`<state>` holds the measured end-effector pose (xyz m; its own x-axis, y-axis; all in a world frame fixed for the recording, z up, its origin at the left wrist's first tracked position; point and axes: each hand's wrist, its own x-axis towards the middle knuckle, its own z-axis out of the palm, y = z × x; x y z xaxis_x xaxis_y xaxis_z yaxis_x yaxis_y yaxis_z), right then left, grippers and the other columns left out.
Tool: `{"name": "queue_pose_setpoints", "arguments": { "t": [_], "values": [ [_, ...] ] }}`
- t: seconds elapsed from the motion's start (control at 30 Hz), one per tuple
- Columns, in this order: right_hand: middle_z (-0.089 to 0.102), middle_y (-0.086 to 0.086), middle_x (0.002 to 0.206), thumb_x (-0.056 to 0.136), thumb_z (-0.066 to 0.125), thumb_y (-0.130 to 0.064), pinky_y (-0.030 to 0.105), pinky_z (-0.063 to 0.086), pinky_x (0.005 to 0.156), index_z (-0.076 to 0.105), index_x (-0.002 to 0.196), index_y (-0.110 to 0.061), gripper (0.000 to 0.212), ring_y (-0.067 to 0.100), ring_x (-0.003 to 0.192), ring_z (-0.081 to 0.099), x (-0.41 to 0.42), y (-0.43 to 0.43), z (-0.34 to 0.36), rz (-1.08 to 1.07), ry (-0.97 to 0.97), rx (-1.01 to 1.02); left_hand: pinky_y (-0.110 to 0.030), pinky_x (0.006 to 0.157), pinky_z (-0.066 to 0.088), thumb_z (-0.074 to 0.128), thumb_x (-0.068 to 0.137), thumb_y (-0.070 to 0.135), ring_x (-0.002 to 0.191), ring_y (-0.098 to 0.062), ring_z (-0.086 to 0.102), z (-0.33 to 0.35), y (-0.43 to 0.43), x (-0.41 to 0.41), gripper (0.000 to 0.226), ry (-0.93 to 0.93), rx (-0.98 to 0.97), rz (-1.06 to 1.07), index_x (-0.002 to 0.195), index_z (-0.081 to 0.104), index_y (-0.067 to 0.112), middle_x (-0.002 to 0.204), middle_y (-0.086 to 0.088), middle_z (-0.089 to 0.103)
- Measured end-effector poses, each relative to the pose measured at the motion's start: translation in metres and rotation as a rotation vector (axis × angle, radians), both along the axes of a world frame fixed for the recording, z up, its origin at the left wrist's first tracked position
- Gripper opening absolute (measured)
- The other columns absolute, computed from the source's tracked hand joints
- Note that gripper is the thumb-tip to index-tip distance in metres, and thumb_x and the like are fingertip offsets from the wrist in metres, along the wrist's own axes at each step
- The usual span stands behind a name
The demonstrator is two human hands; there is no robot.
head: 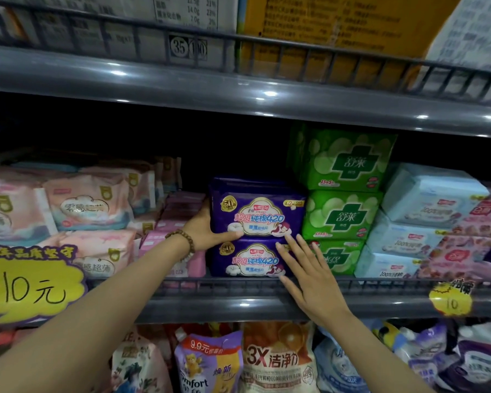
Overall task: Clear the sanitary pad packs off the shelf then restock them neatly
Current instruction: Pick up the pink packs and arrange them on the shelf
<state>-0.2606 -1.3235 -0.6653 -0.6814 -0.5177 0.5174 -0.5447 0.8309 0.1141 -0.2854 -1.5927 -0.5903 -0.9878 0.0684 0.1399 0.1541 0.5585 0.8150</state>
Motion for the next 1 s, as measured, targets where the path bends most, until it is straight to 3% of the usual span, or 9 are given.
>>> {"name": "queue_pose_setpoints", "arguments": {
  "t": [0.13, 0.23, 0.33, 0.4, 0.47, 0.53, 0.63, 0.87, 1.0],
  "values": [
    [0.023, -0.001, 0.158, 0.103, 0.018, -0.048, 0.039, 0.01, 0.118, 0.022, 0.151, -0.024, 0.054, 0.015, 0.147, 0.012, -0.011, 0.003, -0.001, -0.005, -0.011, 0.112, -0.027, 0.088, 0.047, 0.077, 0.071, 0.038, 0.109, -0.012, 0.053, 0.002, 0.001, 0.0, 0.082, 0.001, 0.034, 0.022, 0.138, 0.033, 0.018, 0.137, -0.003, 0.05],
    [0.024, -0.001, 0.158, 0.102, 0.024, -0.047, 0.038, 0.009, 0.119, 0.023, 0.151, -0.024, 0.055, 0.015, 0.148, 0.01, -0.004, 0.004, 0.002, 0.036, 0.017, 0.024, -0.03, 0.092, 0.049, 0.076, 0.069, 0.045, 0.114, -0.015, 0.053, 0.004, 0.001, 0.002, 0.092, -0.037, 0.007, 0.017, 0.141, 0.026, 0.016, 0.14, -0.005, 0.048],
    [0.015, -0.005, 0.16, 0.099, 0.033, -0.046, 0.032, 0.005, 0.121, 0.022, 0.151, -0.026, 0.057, 0.013, 0.148, 0.009, 0.01, 0.009, 0.023, 0.087, 0.042, -0.313, -0.039, 0.111, 0.035, 0.069, 0.066, 0.062, 0.137, -0.023, 0.034, 0.017, 0.015, 0.007, 0.118, 0.095, 0.05, 0.209, 0.15, -0.001, 0.017, 0.154, -0.009, 0.026],
    [0.008, -0.01, 0.161, 0.097, 0.036, -0.045, 0.022, 0.003, 0.12, 0.018, 0.151, -0.029, 0.06, 0.01, 0.148, 0.007, 0.019, 0.017, 0.044, 0.073, 0.022, -0.584, -0.035, 0.119, 0.017, 0.061, 0.079, 0.055, 0.144, -0.021, 0.015, 0.035, 0.037, 0.017, 0.103, 0.461, 0.055, 0.35, 0.151, 0.002, 0.011, 0.157, -0.01, 0.013],
    [0.005, -0.016, 0.16, 0.097, 0.038, -0.045, 0.011, 0.004, 0.116, 0.017, 0.151, -0.031, 0.06, 0.003, 0.147, 0.004, 0.022, 0.025, 0.065, 0.073, -0.01, -0.812, -0.026, 0.118, 0.009, 0.053, 0.088, 0.053, 0.145, -0.015, 0.01, 0.052, 0.069, 0.03, 0.088, 0.674, 0.03, 0.251, 0.15, 0.01, 0.009, 0.157, -0.007, 0.014],
    [0.001, -0.023, 0.158, 0.1, 0.038, -0.045, 0.005, 0.006, 0.111, 0.013, 0.15, -0.034, 0.057, -0.008, 0.143, 0.0, 0.018, 0.033, 0.082, 0.06, -0.086, -0.999, -0.022, 0.117, 0.006, 0.042, 0.088, 0.054, 0.146, -0.01, 0.005, 0.054, 0.102, 0.033, 0.082, 0.65, -0.013, 0.06, 0.151, 0.006, 0.017, 0.158, 0.0, 0.011],
    [-0.002, -0.027, 0.153, 0.093, 0.035, -0.046, 0.017, 0.008, 0.114, 0.006, 0.149, -0.036, 0.064, -0.016, 0.135, 0.0, 0.006, 0.043, 0.096, -0.018, -0.212, -1.186, -0.028, 0.118, -0.005, 0.03, 0.086, 0.059, 0.146, -0.013, -0.003, 0.046, 0.144, 0.018, 0.083, 0.566, -0.173, -0.031, 0.149, -0.01, 0.023, 0.159, 0.002, -0.001],
    [-0.005, -0.03, 0.151, 0.087, 0.034, -0.051, 0.016, 0.007, 0.113, 0.001, 0.138, -0.048, 0.061, -0.017, 0.135, -0.001, -0.008, 0.046, 0.092, -0.011, -0.318, -1.175, -0.023, 0.109, -0.022, 0.034, 0.093, 0.053, 0.146, -0.015, -0.003, 0.026, 0.179, -0.009, 0.087, 0.568, -0.293, 0.162, 0.146, -0.02, 0.011, 0.159, -0.005, 0.001],
    [-0.013, -0.034, 0.148, 0.088, 0.036, -0.05, 0.014, 0.004, 0.112, -0.001, 0.133, -0.054, 0.058, -0.018, 0.136, -0.008, -0.012, 0.051, 0.089, 0.022, -0.319, -1.105, -0.027, 0.109, -0.022, 0.02, 0.09, 0.063, 0.145, -0.014, -0.007, 0.029, 0.184, -0.012, 0.085, 0.521, -0.347, 0.174, 0.148, -0.018, 0.013, 0.159, -0.005, 0.005]
  ]
}}
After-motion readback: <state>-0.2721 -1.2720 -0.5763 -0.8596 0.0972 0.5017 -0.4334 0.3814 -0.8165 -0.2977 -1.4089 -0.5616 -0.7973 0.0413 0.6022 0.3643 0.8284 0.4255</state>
